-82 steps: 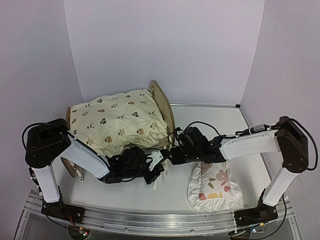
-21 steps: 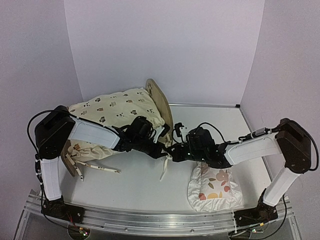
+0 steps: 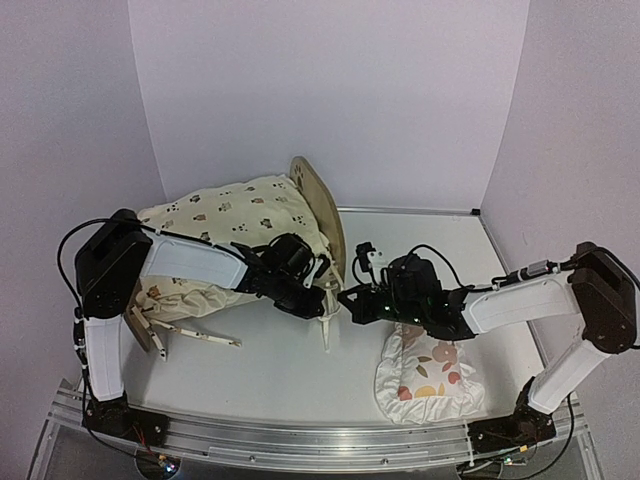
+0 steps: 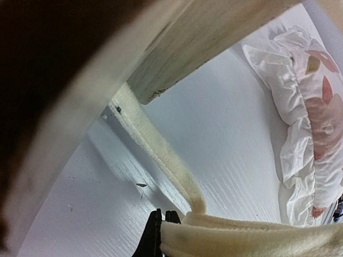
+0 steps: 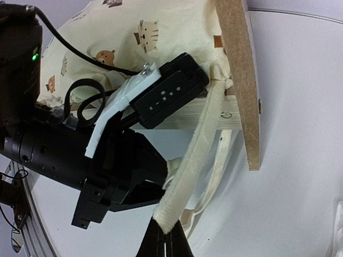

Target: Set up the pet bed

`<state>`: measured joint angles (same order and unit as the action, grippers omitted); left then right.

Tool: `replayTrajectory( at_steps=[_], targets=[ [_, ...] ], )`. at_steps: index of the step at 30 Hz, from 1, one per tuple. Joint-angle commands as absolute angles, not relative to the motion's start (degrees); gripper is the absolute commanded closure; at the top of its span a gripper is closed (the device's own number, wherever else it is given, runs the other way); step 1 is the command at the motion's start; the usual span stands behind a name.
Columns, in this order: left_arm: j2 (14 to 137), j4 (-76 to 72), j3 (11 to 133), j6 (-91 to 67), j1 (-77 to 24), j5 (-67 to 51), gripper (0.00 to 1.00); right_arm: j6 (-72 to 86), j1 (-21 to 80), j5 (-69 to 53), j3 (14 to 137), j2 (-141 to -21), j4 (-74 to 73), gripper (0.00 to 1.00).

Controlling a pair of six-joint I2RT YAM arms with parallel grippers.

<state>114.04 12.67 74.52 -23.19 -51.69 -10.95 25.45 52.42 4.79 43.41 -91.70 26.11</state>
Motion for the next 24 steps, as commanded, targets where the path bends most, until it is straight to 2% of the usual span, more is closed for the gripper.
replayTrajectory(
  at_steps=[1,16,24],
  targets=[
    [117.2,21.4,79.6,-26.2,-50.0,-1.3,1.00,24.5,52.7,1.6,46.1,-92.4,26.2,1.00],
    [117.7,19.8,80.9,-26.5,-50.8,1.0,1.00,25.0,52.8,-1.0,51.5,-98.7,21.5,0.99],
    [116.4,15.4,78.8,-25.6,-51.0,0.2,1.00,24.7,52.8,-1.8,52.1,-98.3,17.7,0.70]
  ],
)
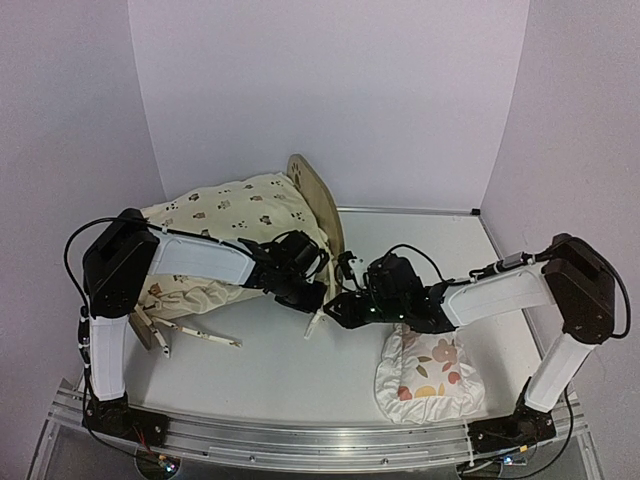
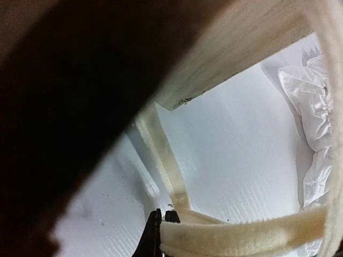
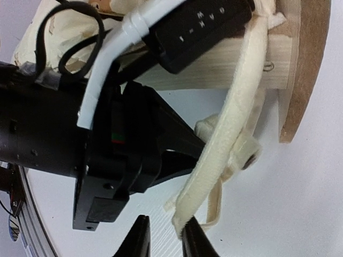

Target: Set up the pet bed

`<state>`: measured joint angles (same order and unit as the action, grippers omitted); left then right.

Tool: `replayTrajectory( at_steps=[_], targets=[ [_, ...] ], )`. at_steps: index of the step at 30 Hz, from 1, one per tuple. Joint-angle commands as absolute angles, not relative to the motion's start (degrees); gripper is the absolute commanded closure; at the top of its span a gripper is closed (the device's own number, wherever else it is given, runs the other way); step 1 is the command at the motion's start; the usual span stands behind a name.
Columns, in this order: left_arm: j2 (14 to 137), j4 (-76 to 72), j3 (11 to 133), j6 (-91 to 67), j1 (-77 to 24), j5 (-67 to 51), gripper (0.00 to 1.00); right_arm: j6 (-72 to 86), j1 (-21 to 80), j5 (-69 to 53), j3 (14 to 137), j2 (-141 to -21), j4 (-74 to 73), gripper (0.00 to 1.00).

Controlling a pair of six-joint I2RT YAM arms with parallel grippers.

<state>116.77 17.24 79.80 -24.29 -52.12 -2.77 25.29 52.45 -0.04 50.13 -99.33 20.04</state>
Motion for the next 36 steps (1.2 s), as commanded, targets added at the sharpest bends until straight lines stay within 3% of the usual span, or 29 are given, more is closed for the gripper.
replayTrajectory(
  at_steps=[1,6,13,18,22,28,36],
  targets=[
    [116.3,15.1,78.6,-25.6,-51.0,0.2,1.00,24.5,52.8,-2.3,52.1,-97.6,17.0,0.66],
    [116.9,13.8,78.4,-25.1,-51.0,0.2,1.00,23.5,52.8,-4.6,50.1,-91.8,14.1,0.49],
    [117.0,12.2,77.9,-24.6,-51.0,-1.6,1.00,24.3,52.5,6.0,45.2,-82.2,11.5,0.36],
    [116.8,11.7,77.6,-24.3,-51.0,-2.0,1.00,26.6,51.7,10.5,47.6,-84.2,9.7,0.31],
    [116.6,11.3,77.4,-24.2,-51.0,-2.2,1.00,27.6,50.9,11.0,51.1,-89.1,10.1,0.34],
    [116.0,10.9,76.7,-23.8,-51.0,-2.7,1.00,28.3,49.8,10.9,54.0,-93.9,11.5,0.54],
    [115.6,10.3,75.9,-23.4,-51.0,-2.8,1.00,28.0,49.2,10.8,55.6,-97.1,15.2,0.60]
  ],
)
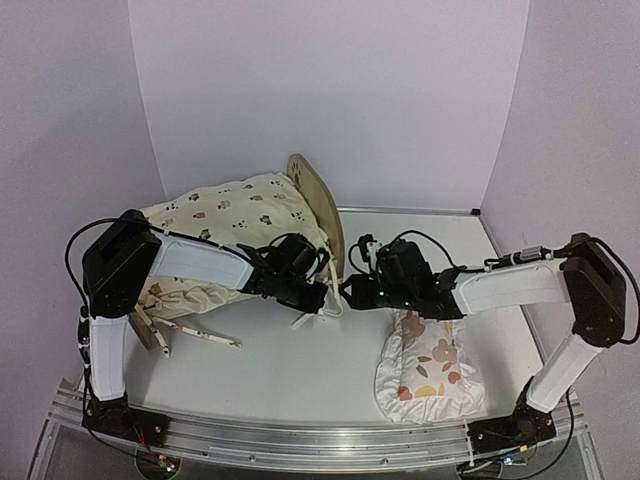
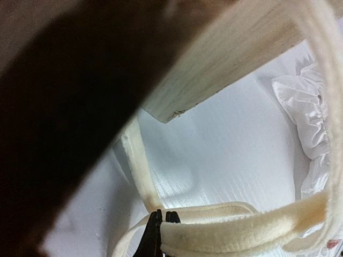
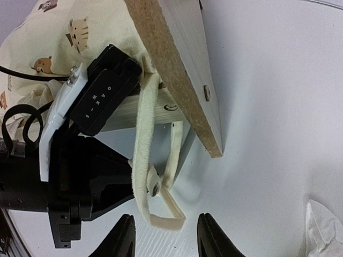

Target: Set up the pet bed

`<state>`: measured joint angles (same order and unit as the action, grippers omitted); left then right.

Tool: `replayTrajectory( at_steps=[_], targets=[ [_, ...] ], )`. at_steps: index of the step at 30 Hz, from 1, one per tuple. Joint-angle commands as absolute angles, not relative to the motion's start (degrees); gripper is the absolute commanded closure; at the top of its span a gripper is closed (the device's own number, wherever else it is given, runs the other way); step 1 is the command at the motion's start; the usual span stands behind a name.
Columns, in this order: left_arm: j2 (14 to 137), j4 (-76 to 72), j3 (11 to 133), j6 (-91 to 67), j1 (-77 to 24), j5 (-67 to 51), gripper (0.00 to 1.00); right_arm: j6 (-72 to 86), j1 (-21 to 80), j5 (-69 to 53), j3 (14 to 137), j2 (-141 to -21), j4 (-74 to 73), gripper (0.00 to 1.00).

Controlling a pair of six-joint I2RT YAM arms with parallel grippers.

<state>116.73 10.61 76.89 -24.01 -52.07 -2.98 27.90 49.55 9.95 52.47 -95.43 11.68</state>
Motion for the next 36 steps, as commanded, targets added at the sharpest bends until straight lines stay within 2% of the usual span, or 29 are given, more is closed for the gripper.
replayTrajectory(
  at_steps=[1,7,13,21,25,28,31,36],
  targets=[
    [115.6,10.2,75.9,-23.3,-51.0,-2.8,1.00,28.0,49.1,10.7,56.0,-97.6,15.3,0.62],
    [115.4,9.7,75.6,-23.3,-51.0,-2.9,1.00,27.6,48.9,11.1,58.1,-99.7,15.5,0.71],
    [115.5,9.5,75.4,-23.2,-51.0,-3.0,1.00,27.3,48.9,11.7,58.6,-100.7,15.5,0.86],
    [115.1,9.1,75.0,-23.1,-51.0,-3.1,1.00,26.7,48.9,10.9,59.6,-101.0,15.5,0.90],
    [114.9,9.0,74.8,-23.0,-50.9,-3.1,1.00,26.2,48.9,10.4,59.7,-101.1,15.5,1.00],
    [114.3,8.8,74.3,-22.9,-51.0,-3.1,1.00,26.0,48.9,10.5,59.3,-100.8,15.5,1.00],
    [113.0,9.0,73.3,-22.8,-51.1,-1.8,0.93,26.2,48.9,10.7,59.0,-100.4,15.5,1.00],
    [109.3,7.3,69.6,-21.6,-51.5,-2.2,0.63,26.2,48.9,11.0,58.5,-99.5,15.5,1.00]
  ],
)
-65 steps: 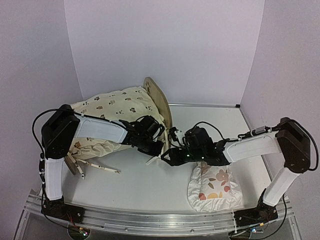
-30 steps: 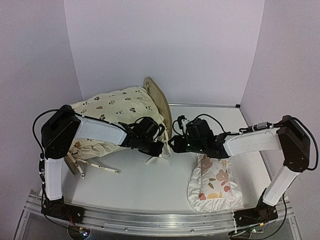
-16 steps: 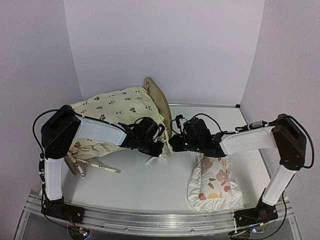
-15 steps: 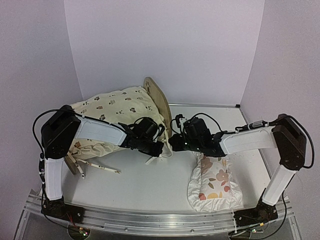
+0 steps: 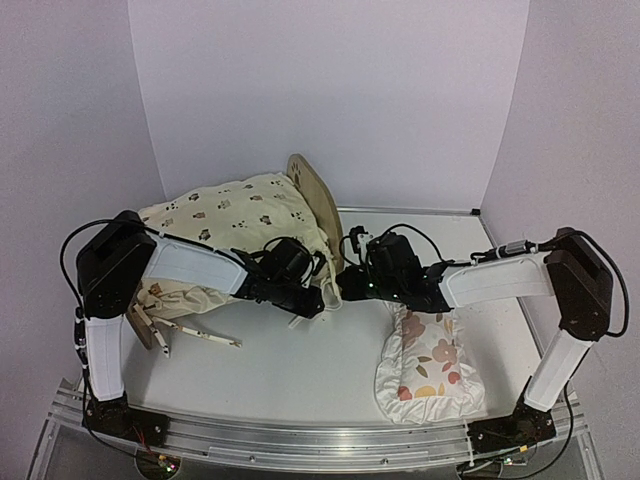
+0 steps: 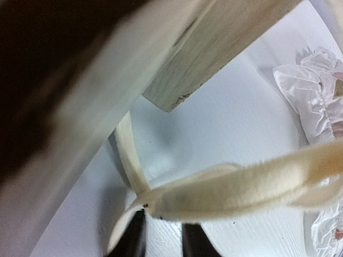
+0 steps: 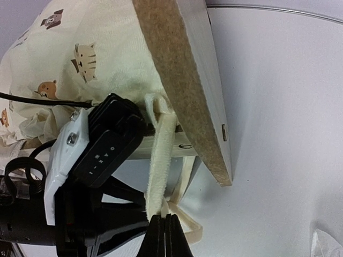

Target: Set up the pet bed

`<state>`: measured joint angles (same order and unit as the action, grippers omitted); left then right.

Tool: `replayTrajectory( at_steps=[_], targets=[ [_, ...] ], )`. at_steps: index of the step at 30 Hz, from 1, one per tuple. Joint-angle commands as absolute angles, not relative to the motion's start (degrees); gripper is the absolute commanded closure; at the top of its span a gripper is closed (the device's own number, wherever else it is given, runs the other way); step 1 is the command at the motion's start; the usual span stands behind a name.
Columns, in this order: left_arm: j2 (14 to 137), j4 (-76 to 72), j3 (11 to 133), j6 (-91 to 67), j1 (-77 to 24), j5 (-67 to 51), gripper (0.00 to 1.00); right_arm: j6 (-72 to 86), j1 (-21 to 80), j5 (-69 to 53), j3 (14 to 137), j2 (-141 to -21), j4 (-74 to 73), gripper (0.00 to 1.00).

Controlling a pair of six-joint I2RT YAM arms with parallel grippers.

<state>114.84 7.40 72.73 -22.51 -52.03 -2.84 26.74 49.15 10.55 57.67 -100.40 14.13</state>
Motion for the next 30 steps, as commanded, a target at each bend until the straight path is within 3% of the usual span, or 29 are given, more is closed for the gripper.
replayTrajectory(
  at_steps=[1,5,9,26,30],
  targets=[
    [108.5,6.8,68.5,-21.6,-51.6,-2.4,0.58,26.2,48.9,11.1,58.3,-99.2,15.4,1.00],
    [106.1,6.5,65.9,-20.9,-52.1,-3.0,0.48,26.0,48.9,11.5,57.6,-98.4,15.4,1.00],
    [105.8,7.6,64.6,-19.5,-53.0,-2.8,0.44,26.1,48.9,11.5,57.0,-97.4,15.4,1.00],
    [113.2,9.7,66.2,-17.1,-54.2,5.6,0.46,26.6,48.9,9.8,55.9,-95.6,15.0,1.00],
    [114.9,8.6,66.5,-17.3,-54.5,6.6,0.50,26.8,48.9,9.2,55.9,-95.3,15.0,1.00]
  ],
)
